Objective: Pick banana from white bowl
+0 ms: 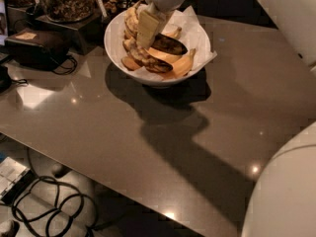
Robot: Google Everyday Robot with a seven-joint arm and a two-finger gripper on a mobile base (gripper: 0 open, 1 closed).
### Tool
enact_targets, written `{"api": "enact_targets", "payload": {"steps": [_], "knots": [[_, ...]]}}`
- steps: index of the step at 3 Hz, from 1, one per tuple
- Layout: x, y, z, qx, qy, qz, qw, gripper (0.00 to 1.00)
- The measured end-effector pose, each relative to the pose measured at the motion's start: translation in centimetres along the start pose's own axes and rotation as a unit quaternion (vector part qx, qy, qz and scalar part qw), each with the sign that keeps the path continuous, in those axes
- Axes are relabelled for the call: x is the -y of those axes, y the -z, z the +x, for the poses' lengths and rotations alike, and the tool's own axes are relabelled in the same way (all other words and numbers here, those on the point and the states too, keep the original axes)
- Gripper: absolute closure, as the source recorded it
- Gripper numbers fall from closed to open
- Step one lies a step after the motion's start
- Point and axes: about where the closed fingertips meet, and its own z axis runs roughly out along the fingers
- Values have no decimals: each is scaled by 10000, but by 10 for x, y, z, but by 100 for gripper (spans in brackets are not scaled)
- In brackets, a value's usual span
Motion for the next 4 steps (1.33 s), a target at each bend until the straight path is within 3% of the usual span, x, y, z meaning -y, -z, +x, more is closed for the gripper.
{"api": "enact_targets", "payload": {"steps": [1, 2, 3, 4], "knots": [[0, 0, 0, 0, 4, -2, 10000, 100], [-33, -1, -10, -56, 596, -282, 9978, 100], [-52, -11, -20, -76, 1112, -564, 9922, 100], [-52, -11, -20, -76, 1112, -564, 9922, 100]]}}
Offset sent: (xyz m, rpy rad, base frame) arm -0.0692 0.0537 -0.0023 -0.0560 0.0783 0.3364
